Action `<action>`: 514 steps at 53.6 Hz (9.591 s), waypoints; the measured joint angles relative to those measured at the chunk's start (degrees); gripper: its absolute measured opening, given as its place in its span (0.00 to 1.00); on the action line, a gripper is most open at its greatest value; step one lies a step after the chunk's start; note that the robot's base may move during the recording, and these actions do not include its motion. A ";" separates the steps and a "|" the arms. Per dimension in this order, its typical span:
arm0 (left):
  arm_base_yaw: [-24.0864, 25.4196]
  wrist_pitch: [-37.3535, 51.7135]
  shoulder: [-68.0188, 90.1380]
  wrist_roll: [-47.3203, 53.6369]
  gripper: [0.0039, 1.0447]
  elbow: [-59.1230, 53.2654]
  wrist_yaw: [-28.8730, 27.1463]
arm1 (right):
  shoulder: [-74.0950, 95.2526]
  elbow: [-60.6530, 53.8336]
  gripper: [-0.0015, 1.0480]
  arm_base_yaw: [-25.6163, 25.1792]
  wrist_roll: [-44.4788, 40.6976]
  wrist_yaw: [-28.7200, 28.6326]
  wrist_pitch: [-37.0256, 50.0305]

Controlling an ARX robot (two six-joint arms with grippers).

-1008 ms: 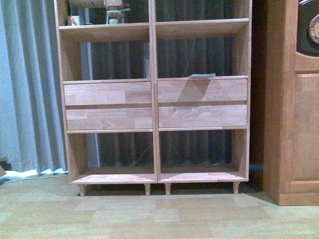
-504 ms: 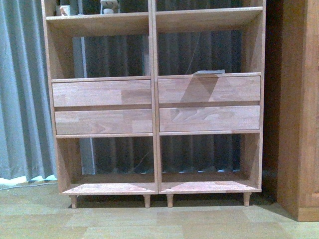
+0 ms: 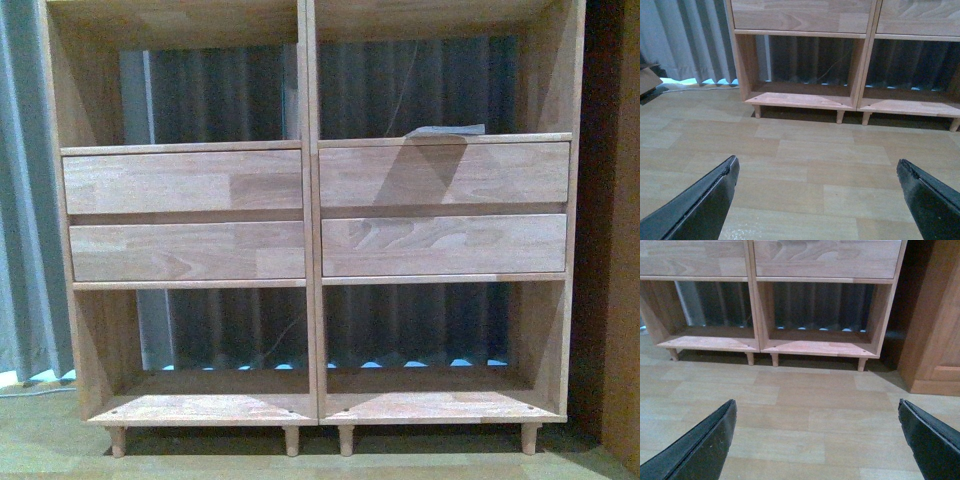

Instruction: Organize books on shelf

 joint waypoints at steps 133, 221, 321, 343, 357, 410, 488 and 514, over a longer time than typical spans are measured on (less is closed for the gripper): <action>-0.02 0.00 0.09 0.00 0.93 0.00 0.00 | 0.00 0.00 0.93 0.00 0.00 0.00 -0.02; -0.02 0.00 0.04 0.00 0.93 0.00 0.00 | 54.55 18.84 0.93 -4.72 49.35 32.26 19.21; -0.02 0.00 0.04 0.00 0.93 0.00 0.00 | 101.02 67.49 0.65 -0.33 83.03 18.88 15.34; -0.02 0.00 0.04 0.00 0.93 0.00 0.00 | 96.83 62.95 0.07 -0.33 82.90 18.95 16.81; -0.02 0.00 0.04 0.00 0.93 0.00 0.00 | 92.87 59.84 0.07 -0.63 81.07 18.99 17.55; -0.02 0.00 0.07 0.00 0.93 0.00 0.00 | 51.82 44.41 0.07 -3.76 50.69 -3.76 26.25; 1.31 58.86 60.15 -57.94 0.93 33.68 44.57 | 59.19 51.10 0.07 17.64 36.54 -0.90 33.27; -15.76 65.22 71.17 -70.90 0.93 41.99 26.80 | 63.47 55.17 0.07 24.79 42.53 1.99 35.10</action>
